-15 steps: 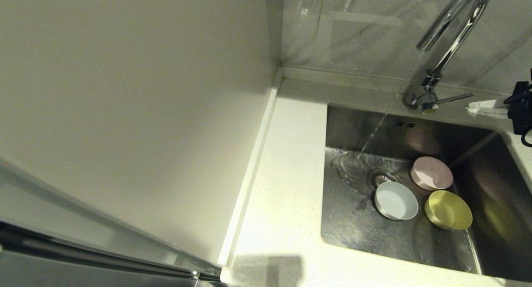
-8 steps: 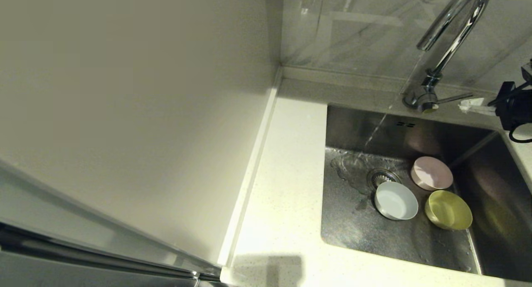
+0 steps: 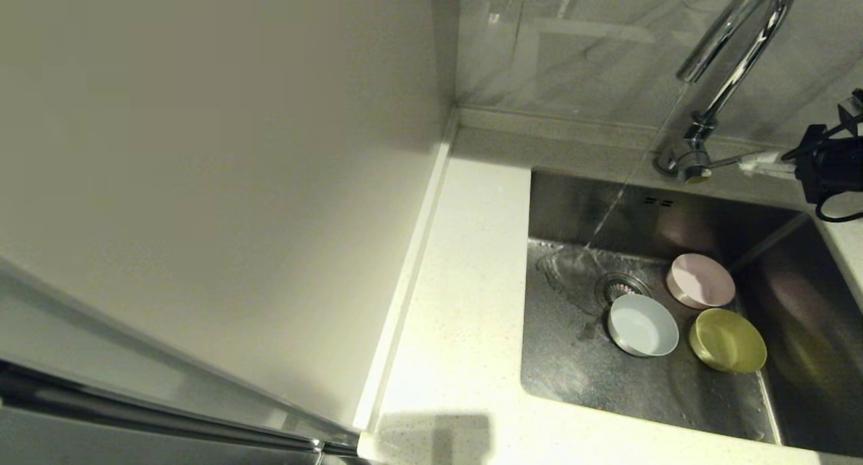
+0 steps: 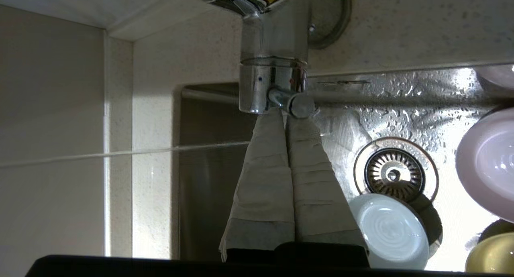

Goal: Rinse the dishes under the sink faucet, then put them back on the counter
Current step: Turn off the faucet, then put a bowl back to the table from the sink

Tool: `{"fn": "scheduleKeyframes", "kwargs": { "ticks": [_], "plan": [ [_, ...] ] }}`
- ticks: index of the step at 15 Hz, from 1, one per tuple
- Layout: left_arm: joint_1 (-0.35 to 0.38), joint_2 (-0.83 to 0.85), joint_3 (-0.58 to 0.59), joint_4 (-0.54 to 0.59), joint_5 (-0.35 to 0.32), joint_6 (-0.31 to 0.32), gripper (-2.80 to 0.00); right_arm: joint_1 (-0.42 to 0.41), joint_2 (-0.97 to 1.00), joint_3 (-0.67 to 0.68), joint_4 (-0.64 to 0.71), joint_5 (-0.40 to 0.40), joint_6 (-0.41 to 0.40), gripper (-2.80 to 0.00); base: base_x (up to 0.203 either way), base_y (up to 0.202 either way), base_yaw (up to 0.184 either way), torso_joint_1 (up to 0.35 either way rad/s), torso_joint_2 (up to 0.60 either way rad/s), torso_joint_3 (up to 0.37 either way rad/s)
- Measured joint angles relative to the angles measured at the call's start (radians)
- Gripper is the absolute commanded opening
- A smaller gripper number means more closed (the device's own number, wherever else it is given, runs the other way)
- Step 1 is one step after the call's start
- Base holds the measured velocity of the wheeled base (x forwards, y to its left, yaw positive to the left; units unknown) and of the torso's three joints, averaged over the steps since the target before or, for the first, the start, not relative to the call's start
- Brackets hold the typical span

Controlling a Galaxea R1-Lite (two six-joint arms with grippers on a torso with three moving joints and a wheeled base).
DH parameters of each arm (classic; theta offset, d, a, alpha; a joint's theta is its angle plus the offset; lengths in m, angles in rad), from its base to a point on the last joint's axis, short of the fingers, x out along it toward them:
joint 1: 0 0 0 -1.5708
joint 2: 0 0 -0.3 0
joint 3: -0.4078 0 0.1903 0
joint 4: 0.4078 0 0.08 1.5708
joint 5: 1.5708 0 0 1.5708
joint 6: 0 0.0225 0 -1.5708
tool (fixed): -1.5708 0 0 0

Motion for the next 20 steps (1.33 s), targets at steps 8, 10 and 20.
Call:
{"fn": "scheduleKeyframes", "kwargs": {
  "ticks": [8,10,20],
  "plan": [
    [0.000,0.000,0.000,0.000,0.000,0.000,-2.80,0.039,0.040,-0.044,-0.095,-0.021,0.098,-2.80,0.000,0.000,0.000,0.000,0.00,0.000],
    [0.000,0.000,0.000,0.000,0.000,0.000,-2.80,0.045,0.050,-0.064,-0.120,-0.034,0.119,-2.80,0.000,0.000,0.000,0.000,0.00,0.000],
    [0.000,0.000,0.000,0.000,0.000,0.000,-2.80,0.021,-0.038,0.004,-0.158,-0.050,0.068,-2.80,0.000,0.000,0.000,0.000,0.00,0.000]
  ]
}}
